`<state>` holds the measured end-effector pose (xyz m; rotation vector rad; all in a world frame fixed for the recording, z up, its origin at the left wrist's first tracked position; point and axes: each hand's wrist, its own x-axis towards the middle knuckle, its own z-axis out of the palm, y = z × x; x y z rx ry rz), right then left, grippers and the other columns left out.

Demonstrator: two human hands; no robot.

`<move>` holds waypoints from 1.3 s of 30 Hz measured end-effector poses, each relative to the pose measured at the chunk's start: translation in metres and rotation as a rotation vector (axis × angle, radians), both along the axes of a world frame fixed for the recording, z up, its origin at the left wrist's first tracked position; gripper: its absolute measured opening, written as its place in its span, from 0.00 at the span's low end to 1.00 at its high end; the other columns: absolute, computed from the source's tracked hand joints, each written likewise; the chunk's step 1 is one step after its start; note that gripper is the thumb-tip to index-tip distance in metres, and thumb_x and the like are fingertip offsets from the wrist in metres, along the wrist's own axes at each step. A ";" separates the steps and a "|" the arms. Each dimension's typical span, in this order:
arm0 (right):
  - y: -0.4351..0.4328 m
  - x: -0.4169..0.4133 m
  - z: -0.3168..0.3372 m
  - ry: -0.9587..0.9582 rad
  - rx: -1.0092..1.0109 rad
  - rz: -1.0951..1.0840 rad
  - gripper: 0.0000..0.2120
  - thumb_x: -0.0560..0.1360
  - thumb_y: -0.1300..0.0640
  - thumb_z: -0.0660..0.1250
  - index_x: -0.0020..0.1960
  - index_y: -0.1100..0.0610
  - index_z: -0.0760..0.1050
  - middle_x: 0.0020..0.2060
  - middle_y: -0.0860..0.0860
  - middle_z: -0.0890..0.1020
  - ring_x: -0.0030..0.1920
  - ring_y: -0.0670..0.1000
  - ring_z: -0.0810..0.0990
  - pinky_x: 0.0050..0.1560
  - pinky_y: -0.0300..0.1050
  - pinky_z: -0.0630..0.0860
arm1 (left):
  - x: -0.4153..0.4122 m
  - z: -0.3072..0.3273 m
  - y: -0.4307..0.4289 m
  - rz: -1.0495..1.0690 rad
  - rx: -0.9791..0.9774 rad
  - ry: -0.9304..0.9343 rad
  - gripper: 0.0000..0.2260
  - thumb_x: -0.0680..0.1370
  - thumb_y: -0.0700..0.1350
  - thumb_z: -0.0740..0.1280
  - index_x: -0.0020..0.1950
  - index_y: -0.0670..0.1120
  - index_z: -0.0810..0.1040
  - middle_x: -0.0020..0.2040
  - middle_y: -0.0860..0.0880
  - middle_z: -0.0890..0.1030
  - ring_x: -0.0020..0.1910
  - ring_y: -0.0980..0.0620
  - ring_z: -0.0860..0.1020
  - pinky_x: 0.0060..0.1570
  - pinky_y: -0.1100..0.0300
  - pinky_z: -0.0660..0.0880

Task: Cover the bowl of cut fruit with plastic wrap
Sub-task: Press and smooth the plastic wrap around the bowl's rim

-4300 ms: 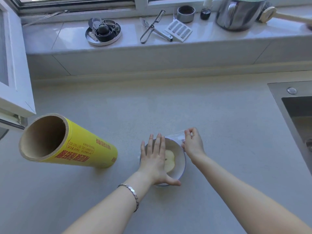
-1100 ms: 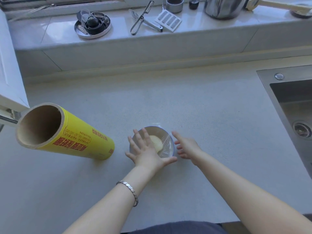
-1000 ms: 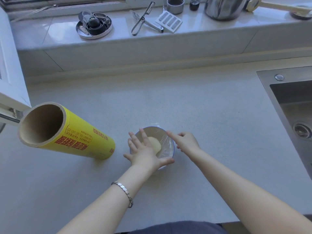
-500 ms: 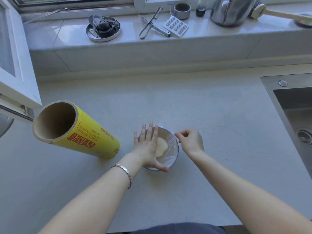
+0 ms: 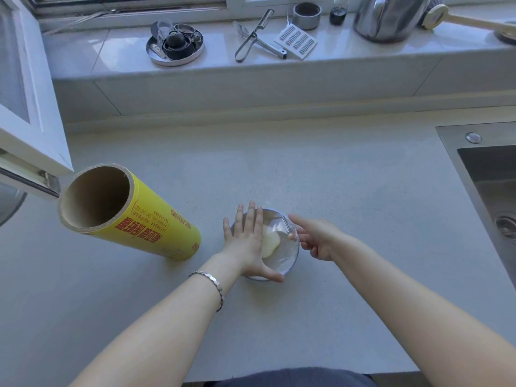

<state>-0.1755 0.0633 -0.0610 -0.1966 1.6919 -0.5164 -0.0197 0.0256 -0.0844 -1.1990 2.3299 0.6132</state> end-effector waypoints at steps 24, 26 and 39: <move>0.012 0.020 -0.046 0.080 -0.209 -0.705 0.08 0.71 0.63 0.68 0.34 0.61 0.74 0.26 0.53 0.71 0.27 0.49 0.67 0.30 0.40 0.65 | -0.003 -0.002 0.002 0.036 -0.001 0.006 0.66 0.56 0.69 0.71 0.70 0.41 0.27 0.75 0.45 0.32 0.73 0.43 0.29 0.71 0.36 0.36; 0.009 0.020 -0.050 -0.018 -0.148 -0.745 0.12 0.69 0.63 0.69 0.29 0.59 0.70 0.21 0.52 0.71 0.27 0.50 0.68 0.28 0.41 0.65 | -0.004 -0.001 0.003 0.047 0.001 0.002 0.66 0.56 0.69 0.71 0.70 0.41 0.27 0.75 0.45 0.32 0.72 0.43 0.29 0.71 0.36 0.36; 0.026 0.002 -0.032 0.117 -0.282 -0.086 0.14 0.70 0.47 0.69 0.45 0.58 0.76 0.40 0.54 0.80 0.40 0.51 0.79 0.41 0.43 0.74 | -0.013 0.006 0.011 0.220 -0.083 0.033 0.67 0.54 0.73 0.69 0.71 0.42 0.28 0.74 0.43 0.29 0.72 0.40 0.28 0.68 0.35 0.35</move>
